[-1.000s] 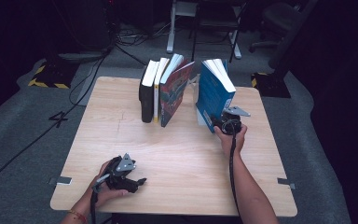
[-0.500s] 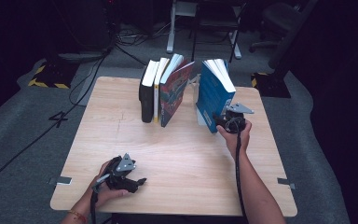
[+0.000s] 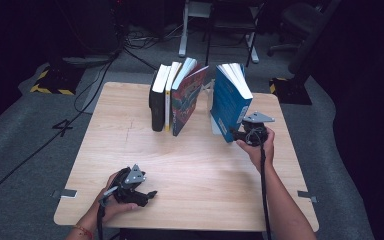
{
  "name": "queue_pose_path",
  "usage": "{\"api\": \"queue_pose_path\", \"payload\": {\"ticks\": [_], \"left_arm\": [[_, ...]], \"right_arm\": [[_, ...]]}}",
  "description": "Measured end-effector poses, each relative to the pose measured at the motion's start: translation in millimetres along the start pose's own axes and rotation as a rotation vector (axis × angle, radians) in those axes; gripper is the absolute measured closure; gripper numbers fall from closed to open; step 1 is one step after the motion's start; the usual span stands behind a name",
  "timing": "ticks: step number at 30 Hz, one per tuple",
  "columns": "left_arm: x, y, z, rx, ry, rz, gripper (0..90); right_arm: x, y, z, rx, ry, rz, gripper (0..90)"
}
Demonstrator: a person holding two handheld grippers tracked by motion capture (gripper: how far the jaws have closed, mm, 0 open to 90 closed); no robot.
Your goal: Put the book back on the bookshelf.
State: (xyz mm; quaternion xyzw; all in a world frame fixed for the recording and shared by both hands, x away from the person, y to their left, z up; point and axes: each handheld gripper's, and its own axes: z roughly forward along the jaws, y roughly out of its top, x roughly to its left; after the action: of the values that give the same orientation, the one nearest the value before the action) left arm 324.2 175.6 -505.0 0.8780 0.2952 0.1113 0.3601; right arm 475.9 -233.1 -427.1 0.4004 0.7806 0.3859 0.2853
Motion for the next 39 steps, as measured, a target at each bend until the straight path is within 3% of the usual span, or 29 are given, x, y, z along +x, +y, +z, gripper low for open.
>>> {"api": "queue_pose_path", "payload": {"ticks": [16, 27, 39], "left_arm": [[0.0, 0.0, 0.0, 0.0, 0.0, 0.0, 19.1], [-0.1, 0.0, 0.1, -0.001, 0.0, 0.0, 19.1], [-0.2, 0.0, 0.0, 0.0, 0.002, 0.0, 19.1]], "right_arm": [[3.3, -2.4, -19.2, 0.079, 0.063, -0.084, 33.4], [10.7, -7.9, -32.7, 0.093, 0.073, -0.138, 31.9], [7.0, -26.1, -49.4, 0.112, 0.09, -0.154, 28.4]]}}
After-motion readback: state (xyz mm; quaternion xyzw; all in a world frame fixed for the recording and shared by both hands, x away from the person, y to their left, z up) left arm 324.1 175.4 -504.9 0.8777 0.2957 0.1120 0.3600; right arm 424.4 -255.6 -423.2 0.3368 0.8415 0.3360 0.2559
